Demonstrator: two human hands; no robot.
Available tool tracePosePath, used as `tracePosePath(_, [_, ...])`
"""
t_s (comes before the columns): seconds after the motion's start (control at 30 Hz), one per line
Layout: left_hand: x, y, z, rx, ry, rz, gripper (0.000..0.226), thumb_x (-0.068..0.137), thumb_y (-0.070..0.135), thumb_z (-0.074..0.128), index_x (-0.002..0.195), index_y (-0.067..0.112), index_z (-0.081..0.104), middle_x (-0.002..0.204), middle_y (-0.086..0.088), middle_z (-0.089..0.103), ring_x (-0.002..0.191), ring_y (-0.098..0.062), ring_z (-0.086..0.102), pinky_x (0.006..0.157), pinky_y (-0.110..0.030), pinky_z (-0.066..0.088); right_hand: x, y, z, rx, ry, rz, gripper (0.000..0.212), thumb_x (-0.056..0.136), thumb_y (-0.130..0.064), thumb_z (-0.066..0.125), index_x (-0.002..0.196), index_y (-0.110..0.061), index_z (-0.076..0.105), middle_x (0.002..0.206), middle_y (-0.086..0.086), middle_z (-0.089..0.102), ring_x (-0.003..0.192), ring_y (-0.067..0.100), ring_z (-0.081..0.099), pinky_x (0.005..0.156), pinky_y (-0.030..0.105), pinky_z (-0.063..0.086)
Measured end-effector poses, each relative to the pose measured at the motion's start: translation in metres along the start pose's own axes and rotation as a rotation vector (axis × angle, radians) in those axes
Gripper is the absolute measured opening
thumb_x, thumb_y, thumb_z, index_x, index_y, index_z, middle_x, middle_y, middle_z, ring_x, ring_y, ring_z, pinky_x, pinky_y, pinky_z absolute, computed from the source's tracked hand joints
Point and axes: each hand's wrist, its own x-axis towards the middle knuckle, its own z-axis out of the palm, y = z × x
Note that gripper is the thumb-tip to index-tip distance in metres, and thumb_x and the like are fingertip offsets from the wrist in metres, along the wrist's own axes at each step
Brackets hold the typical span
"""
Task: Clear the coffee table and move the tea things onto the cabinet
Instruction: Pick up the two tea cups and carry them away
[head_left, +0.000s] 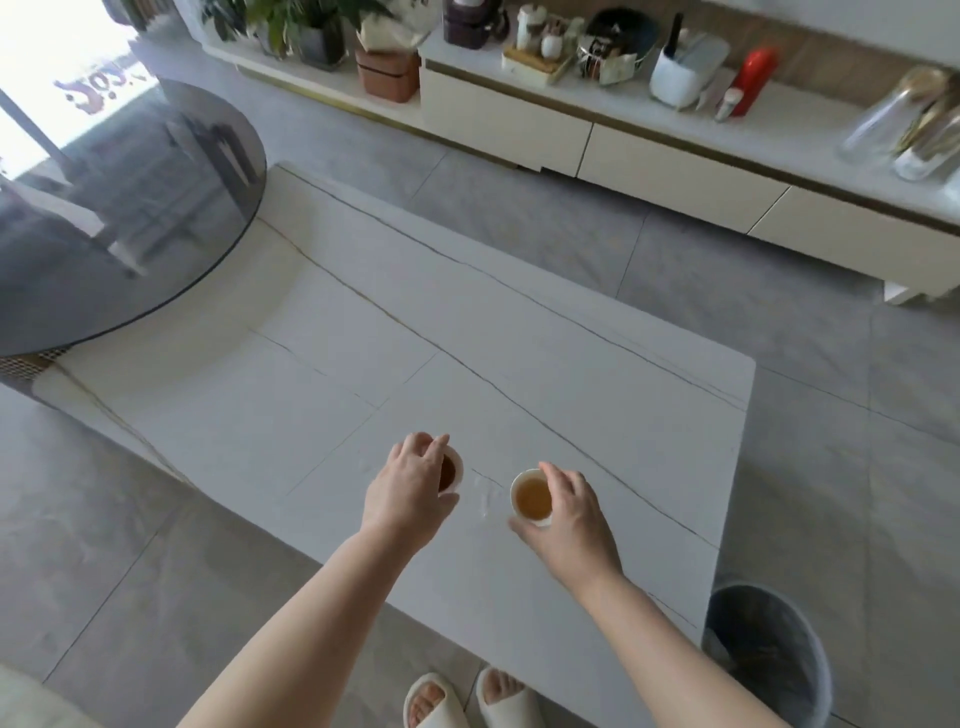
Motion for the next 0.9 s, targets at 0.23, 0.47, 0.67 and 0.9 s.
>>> tracePosePath(0.23, [-0.055,0.081,-0.055,0.019,-0.006,0.101,0.072,0.082,0.037,0.063,0.144,0.028,0.028,0.139,0.007,0.036,0.129,-0.015,0.035,0.084,-0.030,0.047,-0.053,-0.005,-0.097,0.021,0.100,0.003,0.073,0.075,-0.041,0.069,0.137,-0.020,0.036,0.129,0.002,0.045,0.118,0.020,0.044,0.092,0.027,0.040])
tracePosePath(0.47, [-0.101,0.177,-0.080,0.046,-0.012,0.240,0.073,0.081,0.036,0.063,0.145,0.028,0.028,0.140,0.009,0.037,0.130,-0.015,0.035,0.090,-0.030,0.046,-0.110,0.031,-0.178,0.046,0.129,0.036,0.079,0.077,-0.041,0.067,0.142,-0.017,0.027,0.138,0.003,0.040,0.120,0.022,0.047,0.098,0.029,0.040])
tracePosePath(0.67, [-0.146,0.271,-0.071,0.054,-0.001,0.310,0.074,0.080,0.040,0.065,0.144,0.029,0.030,0.140,0.010,0.037,0.128,-0.015,0.038,0.094,-0.031,0.044,-0.157,0.085,-0.249,0.013,0.138,0.028,0.081,0.077,-0.043,0.067,0.142,-0.016,0.026,0.141,0.004,0.037,0.119,0.021,0.048,0.095,0.028,0.041])
tracePosePath(0.9, [-0.205,0.381,-0.039,0.011,0.066,0.304,0.070,0.080,0.039,0.066,0.143,0.025,0.036,0.138,0.004,0.042,0.126,-0.020,0.042,0.098,-0.034,0.043,-0.216,0.166,-0.334,-0.145,0.186,-0.037,0.071,0.078,-0.048,0.065,0.135,-0.017,0.036,0.131,0.004,0.048,0.109,0.023,0.055,0.085,0.030,0.046])
